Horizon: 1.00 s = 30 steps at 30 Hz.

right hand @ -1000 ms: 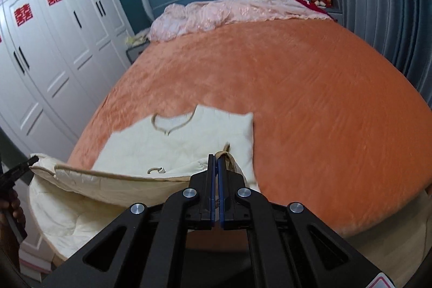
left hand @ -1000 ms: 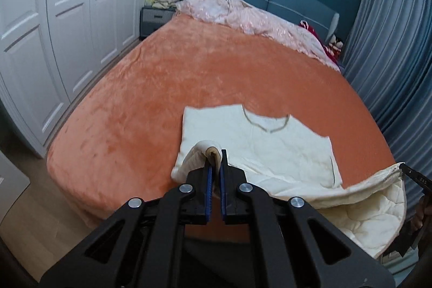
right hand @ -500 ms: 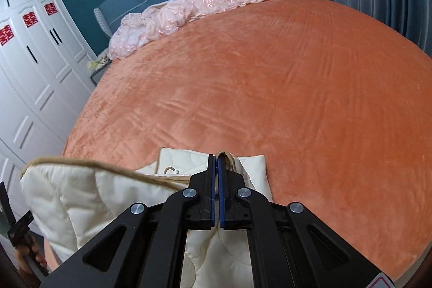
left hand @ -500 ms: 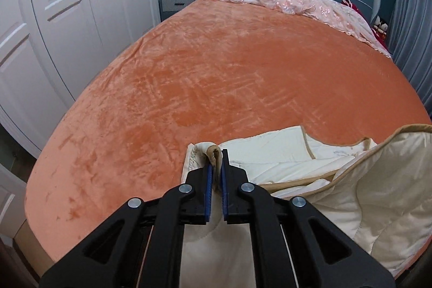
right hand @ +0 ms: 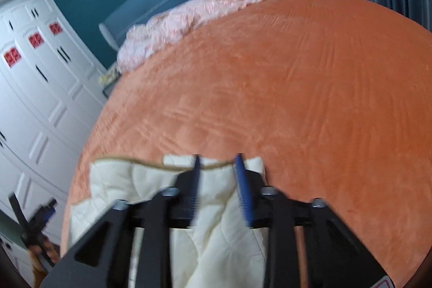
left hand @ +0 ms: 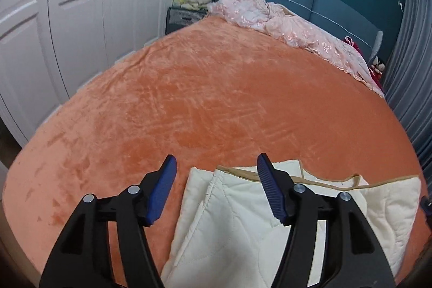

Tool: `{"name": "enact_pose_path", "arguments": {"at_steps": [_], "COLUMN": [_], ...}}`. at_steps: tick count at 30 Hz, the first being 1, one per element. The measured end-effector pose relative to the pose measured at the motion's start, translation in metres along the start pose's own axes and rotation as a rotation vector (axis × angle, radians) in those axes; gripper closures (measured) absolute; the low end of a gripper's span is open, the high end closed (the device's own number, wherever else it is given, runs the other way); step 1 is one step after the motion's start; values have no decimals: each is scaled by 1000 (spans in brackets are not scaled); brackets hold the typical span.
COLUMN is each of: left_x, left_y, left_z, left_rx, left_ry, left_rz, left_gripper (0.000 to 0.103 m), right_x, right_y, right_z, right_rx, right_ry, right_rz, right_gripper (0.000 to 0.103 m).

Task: Fold large clothes
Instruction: 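Grasp the tan-piped hem edge with both tools and lift it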

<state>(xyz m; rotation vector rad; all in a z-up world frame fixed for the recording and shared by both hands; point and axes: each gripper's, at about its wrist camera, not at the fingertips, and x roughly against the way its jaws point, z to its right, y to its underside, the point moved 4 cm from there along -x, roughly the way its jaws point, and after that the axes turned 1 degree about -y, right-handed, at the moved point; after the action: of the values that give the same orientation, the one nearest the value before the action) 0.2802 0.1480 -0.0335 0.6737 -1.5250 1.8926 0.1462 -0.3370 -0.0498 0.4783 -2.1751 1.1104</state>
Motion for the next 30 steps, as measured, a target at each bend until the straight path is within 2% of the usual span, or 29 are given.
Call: {"name": "enact_pose_path", "arguments": {"at_steps": [2, 4, 6, 8, 9, 10, 11, 12, 16, 19, 22, 26, 30], "left_x": [-23, -45, -59, -65, -67, -68, -69, -67, -58, -64, -84, -114, -133], "left_y": [4, 15, 25, 30, 30, 30, 28, 24, -1, -16, -18, -3, 14], "left_z": [0, 4, 7, 10, 10, 9, 8, 6, 9, 15, 20, 26, 21], "left_rx": [41, 64, 51, 29, 30, 37, 47, 65, 76, 59, 46, -10, -22], "left_ry": [53, 95, 97, 87, 86, 87, 94, 104, 115, 87, 40, -43, -66], "left_rz": [-114, -227, -278, -282, -286, -293, -300, -291, -208, -178, -189, -223, -242], "left_gripper": [43, 43, 44, 48, 59, 69, 86, 92, 95, 95, 95, 95, 93], "right_x": [-15, -27, -43, -53, -55, -56, -54, -52, -33, -35, -54, -81, -105], "right_y": [9, 17, 24, 29, 29, 28, 26, 21, -8, -24, -24, -14, 3], "right_z": [0, -1, -3, -4, -5, -6, -6, -7, -9, -7, -3, 11, 28], "right_rx": [-2, -20, -22, -7, -3, -6, -12, -14, -28, -32, -19, -24, -44], "right_ry": [11, -14, -4, 19, 25, 20, 19, 25, 34, 67, 124, 181, 192], "right_rz": [-46, -95, -137, -158, -160, -155, -140, -112, 23, 57, 39, -16, -72], "right_gripper": [52, 52, 52, 70, 88, 93, 94, 95, 96, 96, 96, 96, 96]}}
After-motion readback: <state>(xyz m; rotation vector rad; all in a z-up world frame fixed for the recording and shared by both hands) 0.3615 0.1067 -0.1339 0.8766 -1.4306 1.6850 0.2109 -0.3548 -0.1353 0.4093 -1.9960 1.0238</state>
